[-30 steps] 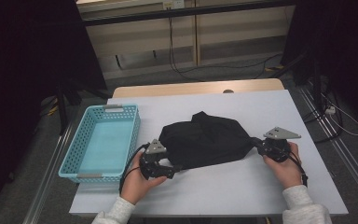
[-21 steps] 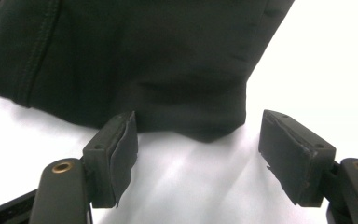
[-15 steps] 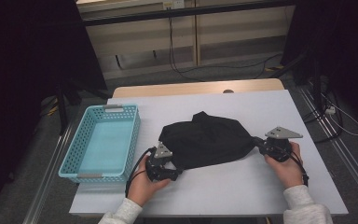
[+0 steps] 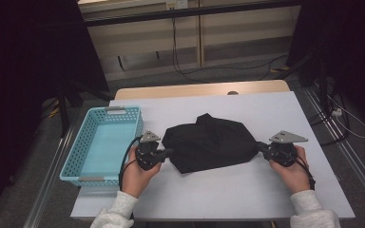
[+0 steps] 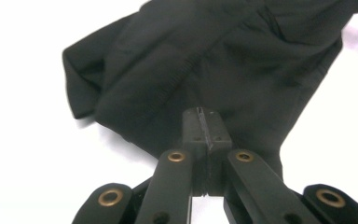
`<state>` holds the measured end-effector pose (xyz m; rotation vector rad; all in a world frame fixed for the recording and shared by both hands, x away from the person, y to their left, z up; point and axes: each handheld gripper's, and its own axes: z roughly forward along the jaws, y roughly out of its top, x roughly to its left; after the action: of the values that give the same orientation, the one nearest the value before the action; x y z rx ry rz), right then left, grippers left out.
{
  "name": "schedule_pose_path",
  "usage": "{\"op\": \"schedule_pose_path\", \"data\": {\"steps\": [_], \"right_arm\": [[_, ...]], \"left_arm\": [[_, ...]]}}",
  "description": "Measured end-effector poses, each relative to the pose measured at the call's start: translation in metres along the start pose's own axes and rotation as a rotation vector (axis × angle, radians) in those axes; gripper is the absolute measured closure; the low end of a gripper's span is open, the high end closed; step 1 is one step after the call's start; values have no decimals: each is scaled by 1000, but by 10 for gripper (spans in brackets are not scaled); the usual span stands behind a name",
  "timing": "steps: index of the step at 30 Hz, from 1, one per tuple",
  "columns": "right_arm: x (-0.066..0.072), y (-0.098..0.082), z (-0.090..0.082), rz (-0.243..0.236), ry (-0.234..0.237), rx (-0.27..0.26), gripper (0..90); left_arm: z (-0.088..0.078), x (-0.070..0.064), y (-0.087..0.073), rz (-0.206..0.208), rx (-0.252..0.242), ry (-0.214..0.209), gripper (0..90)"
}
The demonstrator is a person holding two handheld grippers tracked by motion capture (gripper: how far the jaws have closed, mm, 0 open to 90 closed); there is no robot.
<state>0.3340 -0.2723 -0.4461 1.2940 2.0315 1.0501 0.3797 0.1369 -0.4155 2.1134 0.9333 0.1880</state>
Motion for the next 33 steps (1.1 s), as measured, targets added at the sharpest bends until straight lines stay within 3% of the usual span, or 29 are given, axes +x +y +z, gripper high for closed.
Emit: {"op": "schedule_pose_path", "data": {"steps": [3, 7, 12, 17, 19, 22, 26, 27, 29, 33], "right_arm": [[-1, 0, 0, 6, -1, -1, 858], [-5, -1, -2, 27, 2, -8, 858], [-5, -1, -1, 26, 6, -2, 859], [-4, -1, 0, 14, -1, -1, 863], [-5, -1, -1, 12, -24, 0, 873], [-8, -1, -1, 19, -37, -8, 883], [-13, -3, -2, 40, -69, -4, 886], [-14, -3, -3, 42, -68, -5, 885], [-15, -4, -3, 44, -69, -3, 885], [-13, -5, -4, 37, -60, 9, 885]], "left_arm": [[6, -7, -5, -4, 14, -43, 713], [8, -18, -14, 22, 15, -60, 563], [13, -27, -22, 44, 33, -63, 501], [28, -31, -31, 111, 63, -30, 426], [28, -31, -30, 110, 70, -22, 435], [29, -31, -30, 150, 61, 14, 531], [30, -31, -28, 139, 70, 19, 577], [30, -30, -27, 130, 72, 20, 608], [30, -29, -25, 93, 88, -9, 764], [30, -32, -23, 85, 108, -9, 844]]}}
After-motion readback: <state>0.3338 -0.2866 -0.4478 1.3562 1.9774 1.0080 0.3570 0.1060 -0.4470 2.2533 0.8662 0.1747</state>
